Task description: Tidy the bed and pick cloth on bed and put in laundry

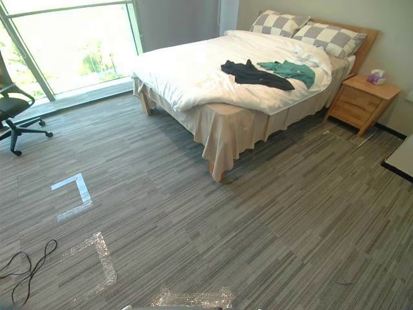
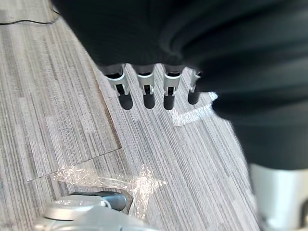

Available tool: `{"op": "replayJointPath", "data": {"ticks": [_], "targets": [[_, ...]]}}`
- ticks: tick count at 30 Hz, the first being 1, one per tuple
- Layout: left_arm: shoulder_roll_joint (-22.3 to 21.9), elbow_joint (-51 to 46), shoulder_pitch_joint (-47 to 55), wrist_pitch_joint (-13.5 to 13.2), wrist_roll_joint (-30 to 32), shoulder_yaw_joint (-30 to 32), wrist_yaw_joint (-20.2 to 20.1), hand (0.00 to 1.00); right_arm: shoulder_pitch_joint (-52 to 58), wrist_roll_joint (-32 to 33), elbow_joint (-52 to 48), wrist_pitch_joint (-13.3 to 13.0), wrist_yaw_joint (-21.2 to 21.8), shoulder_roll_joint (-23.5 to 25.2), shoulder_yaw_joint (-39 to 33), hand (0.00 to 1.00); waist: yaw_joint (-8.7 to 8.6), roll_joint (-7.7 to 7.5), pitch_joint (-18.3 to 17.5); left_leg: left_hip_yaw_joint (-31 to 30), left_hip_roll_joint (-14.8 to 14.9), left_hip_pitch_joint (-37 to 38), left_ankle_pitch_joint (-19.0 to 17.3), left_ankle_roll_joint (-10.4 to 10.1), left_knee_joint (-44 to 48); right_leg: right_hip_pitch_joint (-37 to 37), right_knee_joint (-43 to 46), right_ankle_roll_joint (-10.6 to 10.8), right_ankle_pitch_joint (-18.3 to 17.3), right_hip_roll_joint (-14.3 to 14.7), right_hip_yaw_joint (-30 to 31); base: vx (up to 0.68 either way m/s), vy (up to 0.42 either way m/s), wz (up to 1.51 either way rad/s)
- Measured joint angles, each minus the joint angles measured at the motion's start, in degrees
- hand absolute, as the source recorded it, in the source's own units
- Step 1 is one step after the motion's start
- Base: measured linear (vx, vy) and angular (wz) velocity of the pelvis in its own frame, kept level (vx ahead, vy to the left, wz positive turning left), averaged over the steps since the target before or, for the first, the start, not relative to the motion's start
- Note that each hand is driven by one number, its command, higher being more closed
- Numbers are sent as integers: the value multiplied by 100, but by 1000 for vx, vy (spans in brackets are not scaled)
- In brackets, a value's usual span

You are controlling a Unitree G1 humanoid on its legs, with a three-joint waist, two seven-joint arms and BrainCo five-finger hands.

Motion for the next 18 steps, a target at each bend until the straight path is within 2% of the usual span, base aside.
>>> {"op": "replayJointPath", "data": {"ticks": [4, 6, 7, 8, 10, 11, 18], "targets": [[0, 21, -18, -12, 223, 4, 19, 0, -23, -3, 54, -2, 3, 16, -93, 0, 9, -41, 0, 0, -14, 154, 64, 51, -136, 212, -252, -14, 81, 8, -52, 133, 22, 3], [11, 86, -68, -48, 227, 4, 4, 0, -67, -2, 69, -2, 9, 19, -113, 0, 7, 2, 47, 11, -20, 227, 62, 48, -169, 282, -318, -4, 88, 9, -57, 111, 10, 0], [12, 91, -73, -51, 269, 4, -9, 0, -75, -6, 70, -2, 14, 18, -115, 0, 9, -51, 86, 28, -18, 262, 56, 36, -214, 303, -353, 5, 93, 19, -58, 79, -4, -5], [17, 86, -109, -68, 383, 4, -41, 0, -109, -7, 70, -2, 17, 19, -121, 0, 9, 3, 137, 69, -15, 341, 40, 8, -217, 398, -363, 13, 90, 21, -58, 67, -7, -7], [18, 89, -128, -77, 438, -3, -71, 0, -123, -8, 68, -4, 27, 19, -142, 0, 17, -42, 167, 108, -11, 367, 19, -25, -214, 391, -364, 113, 72, 20, -56, 29, -11, -9], [21, 91, -134, -78, 440, -6, -91, 0, -133, -9, 67, -11, 32, 26, -165, 0, 14, -10, 156, 120, -10, 376, -7, -66, -213, 390, -367, 137, 72, 20, -55, 15, -11, -8], [65, 88, -166, -77, 464, -43, -114, 0, -153, -14, 64, -59, 33, 93, -269, 0, 14, -58, 196, 162, -10, 416, -44, -124, -216, 408, -386, 154, 69, 17, -30, -9, -13, -3]]}}
